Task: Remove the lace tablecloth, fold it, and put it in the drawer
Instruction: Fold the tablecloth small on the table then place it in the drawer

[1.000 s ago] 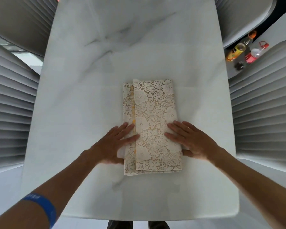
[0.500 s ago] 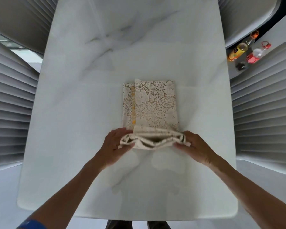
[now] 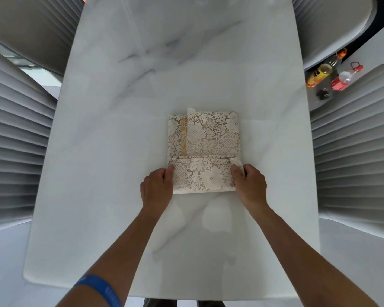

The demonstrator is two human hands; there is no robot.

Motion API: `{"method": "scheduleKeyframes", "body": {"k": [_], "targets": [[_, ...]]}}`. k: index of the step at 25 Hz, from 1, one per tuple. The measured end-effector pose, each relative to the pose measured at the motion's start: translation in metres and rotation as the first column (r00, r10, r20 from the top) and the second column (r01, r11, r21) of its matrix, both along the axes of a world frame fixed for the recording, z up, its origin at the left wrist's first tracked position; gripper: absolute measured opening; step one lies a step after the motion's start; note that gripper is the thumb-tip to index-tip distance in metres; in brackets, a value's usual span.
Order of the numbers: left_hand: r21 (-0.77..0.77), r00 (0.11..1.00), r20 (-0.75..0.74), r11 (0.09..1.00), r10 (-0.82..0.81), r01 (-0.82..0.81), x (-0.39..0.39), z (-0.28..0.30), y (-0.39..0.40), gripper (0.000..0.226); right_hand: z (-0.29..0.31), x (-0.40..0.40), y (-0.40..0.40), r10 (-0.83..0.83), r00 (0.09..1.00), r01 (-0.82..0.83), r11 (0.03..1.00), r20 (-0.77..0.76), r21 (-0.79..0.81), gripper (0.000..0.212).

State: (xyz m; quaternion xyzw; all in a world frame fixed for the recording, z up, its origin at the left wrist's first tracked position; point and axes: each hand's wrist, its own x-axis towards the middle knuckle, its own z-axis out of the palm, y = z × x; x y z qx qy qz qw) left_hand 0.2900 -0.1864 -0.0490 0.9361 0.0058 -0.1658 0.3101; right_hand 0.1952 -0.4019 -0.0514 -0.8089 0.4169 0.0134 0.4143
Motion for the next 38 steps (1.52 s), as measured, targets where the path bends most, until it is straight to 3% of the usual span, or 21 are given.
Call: {"method": "scheduleKeyframes", "body": {"k": [5,8,10,13,16,21,23,24,26,27,31,32,33,34,35,36,38], "targets": [[-0.038,0.996,0.002,0.995,0.092,-0.092,0.002,0.0,0.015,0.034,-0.002,-0.012,-0.007,0.028,0.994,-0.033,0.998,0.104,0.048,0.046],[-0.16,0.981,0.123,0.978,0.151,-0.13,0.026,0.017,0.008,0.01,-0.004,-0.011,-0.008,0.075,0.995,-0.074,0.997,0.07,-0.014,0.035],[-0.194,0.992,0.124,0.981,0.028,-0.004,0.045,0.027,-0.024,0.018,-0.006,-0.012,-0.006,0.087,0.994,-0.087,0.996,0.062,-0.011,0.026],[-0.023,0.983,-0.067,0.985,-0.173,0.172,0.064,0.025,-0.078,0.04,-0.004,-0.014,-0.006,0.088,0.995,-0.087,0.996,0.041,-0.013,0.032],[0.002,0.99,-0.094,0.994,-0.107,0.108,0.068,0.012,-0.085,0.027,-0.002,-0.01,-0.012,0.049,0.998,-0.051,0.997,0.029,0.051,0.037],[-0.105,0.993,0.014,0.988,-0.114,0.114,0.058,0.003,-0.063,0.01,-0.002,0.001,-0.017,0.111,0.994,-0.111,0.994,-0.009,0.014,0.04],[0.018,0.911,0.305,0.958,-0.277,0.285,0.053,0.001,-0.055,0.02,-0.003,0.004,-0.017,0.156,0.987,-0.158,0.986,-0.047,-0.05,0.041],[0.145,0.78,0.422,0.884,-0.462,0.445,0.049,-0.002,-0.05,0.028,-0.004,0.006,-0.017,0.177,0.982,-0.182,0.98,-0.071,-0.082,0.041],[0.35,0.491,0.396,0.622,-0.776,0.7,0.036,-0.011,-0.036,0.043,-0.006,0.008,-0.019,0.2,0.975,-0.212,0.968,-0.1,-0.132,0.039],[0.395,0.45,0.32,0.549,-0.834,0.736,0.03,-0.016,-0.028,0.047,-0.006,0.009,-0.019,0.201,0.973,-0.217,0.964,-0.113,-0.152,0.039],[0.428,0.595,0.237,0.632,-0.768,0.646,0.028,-0.028,-0.016,0.049,0.0,0.011,-0.013,0.159,0.97,-0.198,0.956,-0.183,-0.216,0.032],[0.414,0.61,0.244,0.65,-0.754,0.637,0.032,-0.026,-0.016,0.049,0.003,0.011,-0.008,0.163,0.965,-0.222,0.925,-0.206,-0.309,0.024],[0.392,0.614,0.258,0.662,-0.745,0.639,0.036,-0.026,-0.016,0.048,0.006,0.008,-0.004,0.216,0.954,-0.29,0.844,-0.208,-0.451,0.018],[0.367,0.613,0.272,0.669,-0.742,0.646,0.04,-0.026,-0.016,0.048,0.009,0.004,-0.001,0.329,0.922,-0.385,0.722,-0.204,-0.575,0.026],[0.346,0.609,0.283,0.671,-0.741,0.656,0.042,-0.026,-0.015,0.049,0.008,-0.002,-0.002,0.506,0.843,-0.492,0.584,-0.183,-0.646,0.039],[0.331,0.602,0.289,0.668,-0.744,0.667,0.043,-0.028,-0.014,0.054,0.007,-0.008,-0.006,0.684,0.708,-0.602,0.456,-0.174,-0.656,0.051],[0.312,0.582,0.28,0.646,-0.764,0.697,0.045,-0.029,-0.009,0.068,0.007,-0.013,-0.01,0.83,0.508,-0.748,0.294,-0.229,-0.595,0.067]]}}
